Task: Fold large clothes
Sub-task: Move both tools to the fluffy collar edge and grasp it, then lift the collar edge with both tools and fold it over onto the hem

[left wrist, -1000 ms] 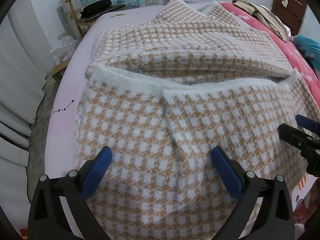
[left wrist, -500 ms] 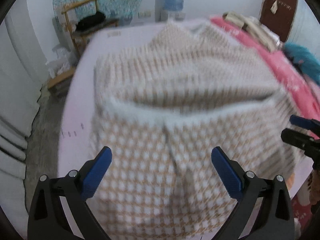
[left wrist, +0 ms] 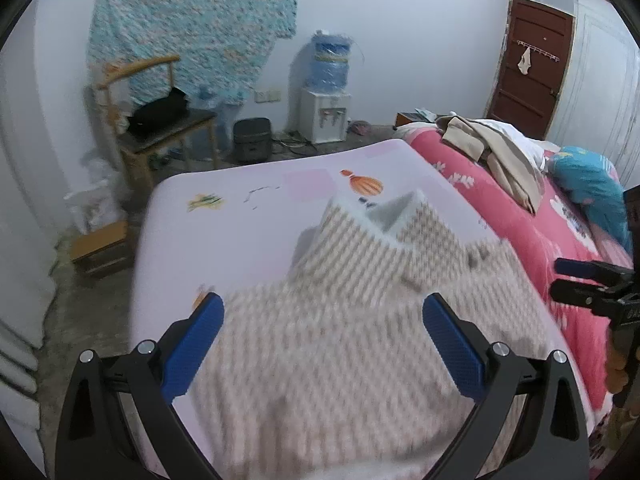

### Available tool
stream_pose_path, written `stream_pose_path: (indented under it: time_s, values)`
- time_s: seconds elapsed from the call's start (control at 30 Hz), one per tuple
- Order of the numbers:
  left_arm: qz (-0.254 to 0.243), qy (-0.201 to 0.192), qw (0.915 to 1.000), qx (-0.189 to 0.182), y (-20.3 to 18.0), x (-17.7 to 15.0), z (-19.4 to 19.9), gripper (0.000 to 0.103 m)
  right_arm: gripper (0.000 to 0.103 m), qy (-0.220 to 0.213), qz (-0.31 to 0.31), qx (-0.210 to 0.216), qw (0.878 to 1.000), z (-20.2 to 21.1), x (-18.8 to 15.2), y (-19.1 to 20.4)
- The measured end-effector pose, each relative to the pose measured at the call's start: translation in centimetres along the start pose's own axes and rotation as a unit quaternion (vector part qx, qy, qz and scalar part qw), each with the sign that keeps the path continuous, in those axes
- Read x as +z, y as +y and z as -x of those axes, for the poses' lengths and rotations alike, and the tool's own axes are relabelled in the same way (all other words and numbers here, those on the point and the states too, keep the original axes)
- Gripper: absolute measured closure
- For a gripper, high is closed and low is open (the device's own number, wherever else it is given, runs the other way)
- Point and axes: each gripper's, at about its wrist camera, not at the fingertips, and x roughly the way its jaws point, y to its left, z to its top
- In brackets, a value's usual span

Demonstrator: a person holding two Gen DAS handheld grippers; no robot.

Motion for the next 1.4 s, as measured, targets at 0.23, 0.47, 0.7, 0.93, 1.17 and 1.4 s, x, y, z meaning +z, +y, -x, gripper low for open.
stream_pose_path:
  time_s: [0.23,0.47,0.7,0.93,1.17,1.4]
  values:
    - [0.066,0.058,0.9958,-0.028,1.1,7.0,-10.1,0.006,0.013,0.039,-0.037,0.01,0.999,-8.2,8.8,-1.7]
    - [0.147,0.124,0.9763,-0.1,1.8,9.5,-18.6,0.011,0.03,0.092,-0.034,-0.01,0.995,-15.6,13.1,-1.3]
    - [0.14,0.184,0.9714,-0.054,2.0,9.1,-22.6,0.04,0.067,0.143,-0.036,-0.028,0.989,-19.0,13.3,-2.4]
    - [0.105,0.174,0.9766,-0.07,0.8,9.5,-20.5,0.081,0.088,0.123,-0.031,-0.006,0.992,-16.0,13.1,-2.2]
    - [-0.003,0.115,0.9903,-0.078,-2.3,8.5,-12.5,0.089,0.091,0.087,0.002,0.026,0.996,-9.6,11.2,-0.7]
    - [-0.11,0.081,0.9877,-0.076,-5.2,1.6,-4.8,0.091,0.091,0.069,0.076,0.025,0.994,-3.5,4.0,2.0]
